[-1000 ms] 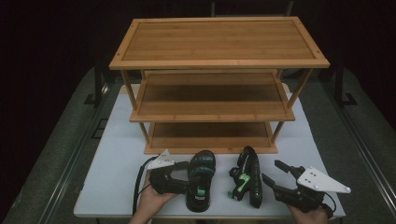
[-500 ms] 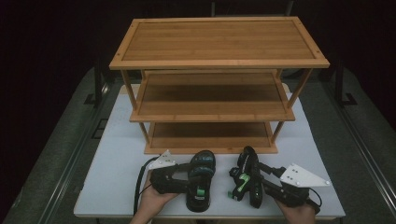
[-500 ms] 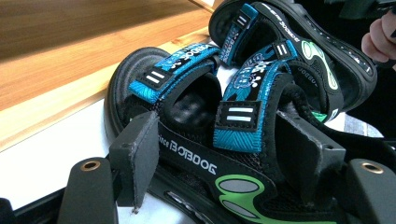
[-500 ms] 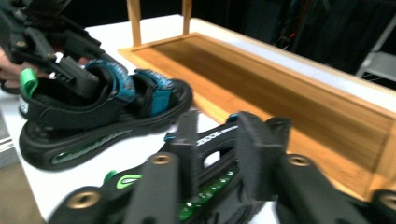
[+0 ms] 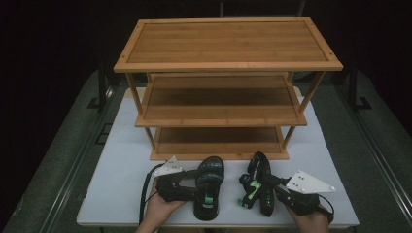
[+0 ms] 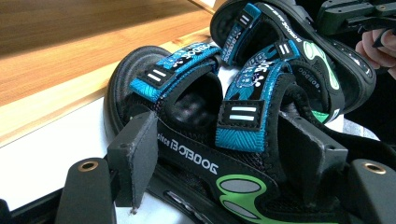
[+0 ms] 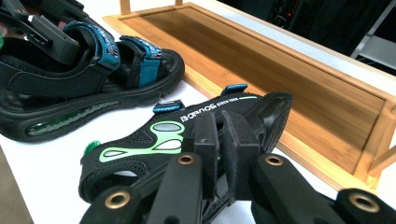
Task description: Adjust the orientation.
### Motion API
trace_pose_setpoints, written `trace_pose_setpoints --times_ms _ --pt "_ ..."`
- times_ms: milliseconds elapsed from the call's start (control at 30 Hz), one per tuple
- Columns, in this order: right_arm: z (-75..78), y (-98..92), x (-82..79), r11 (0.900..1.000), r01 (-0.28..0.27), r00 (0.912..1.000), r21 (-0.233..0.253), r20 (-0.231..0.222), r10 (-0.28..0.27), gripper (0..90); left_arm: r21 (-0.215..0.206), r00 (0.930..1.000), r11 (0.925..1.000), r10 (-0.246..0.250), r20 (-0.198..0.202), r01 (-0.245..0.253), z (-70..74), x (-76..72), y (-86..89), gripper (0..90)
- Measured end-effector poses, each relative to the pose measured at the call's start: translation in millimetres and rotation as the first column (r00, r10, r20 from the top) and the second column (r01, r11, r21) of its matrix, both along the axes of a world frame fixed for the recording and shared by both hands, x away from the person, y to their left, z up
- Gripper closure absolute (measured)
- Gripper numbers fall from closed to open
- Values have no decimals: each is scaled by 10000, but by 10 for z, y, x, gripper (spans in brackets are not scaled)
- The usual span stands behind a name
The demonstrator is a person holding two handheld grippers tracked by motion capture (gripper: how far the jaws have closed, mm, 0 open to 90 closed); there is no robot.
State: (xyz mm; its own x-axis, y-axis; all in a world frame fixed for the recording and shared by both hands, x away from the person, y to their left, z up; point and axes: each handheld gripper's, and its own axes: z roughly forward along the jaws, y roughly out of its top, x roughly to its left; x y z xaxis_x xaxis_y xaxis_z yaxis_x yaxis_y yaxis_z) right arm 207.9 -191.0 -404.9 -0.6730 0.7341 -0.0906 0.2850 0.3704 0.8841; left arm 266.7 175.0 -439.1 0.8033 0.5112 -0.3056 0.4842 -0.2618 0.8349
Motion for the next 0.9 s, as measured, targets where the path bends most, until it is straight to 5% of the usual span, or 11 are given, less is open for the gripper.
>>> trace_pose_setpoints --times_ms 467,633,900 --pt "5 -153 -36 9983 575 9983 82 -68 -575 848 -139 9999 9999 55 -120 -56 -14 1 5 306" --pt "2 -273 -37 9917 1286 9916 -4 -162 -1285 845 -141 9999 9999 52 -123 -54 -15 3 3 304" --pt "-21 -374 -37 9855 1693 9849 -106 -363 -1695 846 -165 9999 9999 48 -153 -50 -16 5 5 304"
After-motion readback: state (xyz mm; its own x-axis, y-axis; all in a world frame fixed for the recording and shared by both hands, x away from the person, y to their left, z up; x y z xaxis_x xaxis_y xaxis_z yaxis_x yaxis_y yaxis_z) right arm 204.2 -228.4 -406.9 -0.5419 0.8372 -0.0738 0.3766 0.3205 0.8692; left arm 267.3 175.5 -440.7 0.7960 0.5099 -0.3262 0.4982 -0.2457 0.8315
